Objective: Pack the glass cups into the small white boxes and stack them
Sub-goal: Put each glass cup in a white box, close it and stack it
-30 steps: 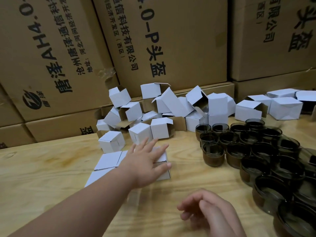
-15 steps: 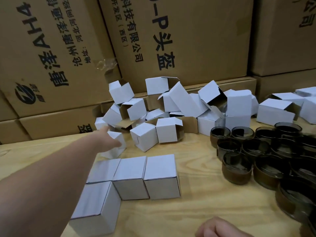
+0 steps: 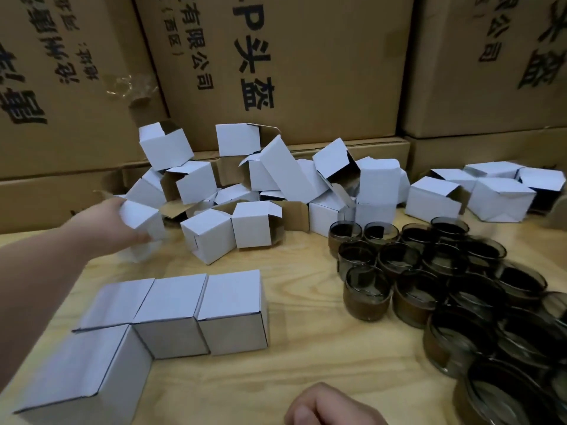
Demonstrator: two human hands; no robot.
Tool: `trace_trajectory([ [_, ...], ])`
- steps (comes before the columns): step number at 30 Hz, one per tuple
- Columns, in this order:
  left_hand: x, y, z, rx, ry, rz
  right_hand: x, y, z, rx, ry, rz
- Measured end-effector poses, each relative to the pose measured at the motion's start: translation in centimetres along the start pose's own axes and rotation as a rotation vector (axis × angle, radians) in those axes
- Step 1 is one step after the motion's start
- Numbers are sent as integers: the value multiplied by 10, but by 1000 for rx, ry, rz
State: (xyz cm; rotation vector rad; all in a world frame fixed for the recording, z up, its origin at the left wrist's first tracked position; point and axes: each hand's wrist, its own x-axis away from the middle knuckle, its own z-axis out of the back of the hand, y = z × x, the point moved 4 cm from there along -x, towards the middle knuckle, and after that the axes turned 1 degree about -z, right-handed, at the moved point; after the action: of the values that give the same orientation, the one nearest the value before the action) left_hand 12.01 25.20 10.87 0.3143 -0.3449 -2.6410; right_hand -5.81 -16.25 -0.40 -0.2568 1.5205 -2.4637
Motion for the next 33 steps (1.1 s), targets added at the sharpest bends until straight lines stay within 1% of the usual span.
trace_trajectory([
  [2, 12, 3, 17, 2, 97, -54, 5, -7, 1, 63, 73, -26],
  [4, 31, 7, 35, 39, 253, -141, 8, -12, 4, 85, 141, -60],
  [6, 65, 16, 55, 209, 443, -250, 11, -14, 4, 17, 148, -57],
  [7, 87, 24, 65, 344, 518, -323, 13, -16, 4, -37, 130, -49],
  [8, 113, 36, 74, 494, 560, -392, 16, -17, 5, -93, 117, -41],
  [9, 143, 51, 81, 648, 568, -449, 18, -17, 6, -151, 106, -32],
  [11, 209, 83, 86, 939, 534, -558, 24, -20, 10, -317, 103, -21],
  [13, 269, 114, 74, 1200, 455, -654, 31, -19, 16, -486, 142, -21],
  [14, 296, 128, 63, 1317, 391, -671, 33, -17, 19, -550, 167, -21],
  [15, 320, 141, 49, 1423, 317, -650, 35, -14, 21, -600, 192, -23],
  [16, 340, 150, 31, 1531, 239, -592, 39, -12, 25, -646, 207, -19],
  [17, 356, 157, 9, 1640, 149, -489, 42, -10, 28, -694, 218, -9],
  [20, 384, 172, -53, 1951, -149, -73, 47, -5, 36, -732, 239, 3],
  [22, 395, 179, -79, 2195, -344, 143, 52, 0, 37, -776, 221, 16],
  [23, 398, 180, -83, 2254, -391, 189, 54, 2, 36, -825, 210, 16],
  [24, 398, 181, -84, 2250, -418, 184, 54, 4, 35, -885, 206, 16],
  [26, 391, 179, -93, 2161, -428, 212, 54, 6, 33, -989, 199, -8],
  [29, 387, 181, -96, 2053, -507, 231, 50, 5, 30, -1059, 116, 5],
  [30, 387, 182, -94, 2018, -499, 217, 49, 5, 30, -1060, 109, 24],
  [31, 385, 181, -95, 1989, -458, 204, 49, 5, 31, -1064, 123, 47],
  [33, 378, 177, -94, 1899, -322, 162, 49, 7, 37, -1117, 192, 87],
])
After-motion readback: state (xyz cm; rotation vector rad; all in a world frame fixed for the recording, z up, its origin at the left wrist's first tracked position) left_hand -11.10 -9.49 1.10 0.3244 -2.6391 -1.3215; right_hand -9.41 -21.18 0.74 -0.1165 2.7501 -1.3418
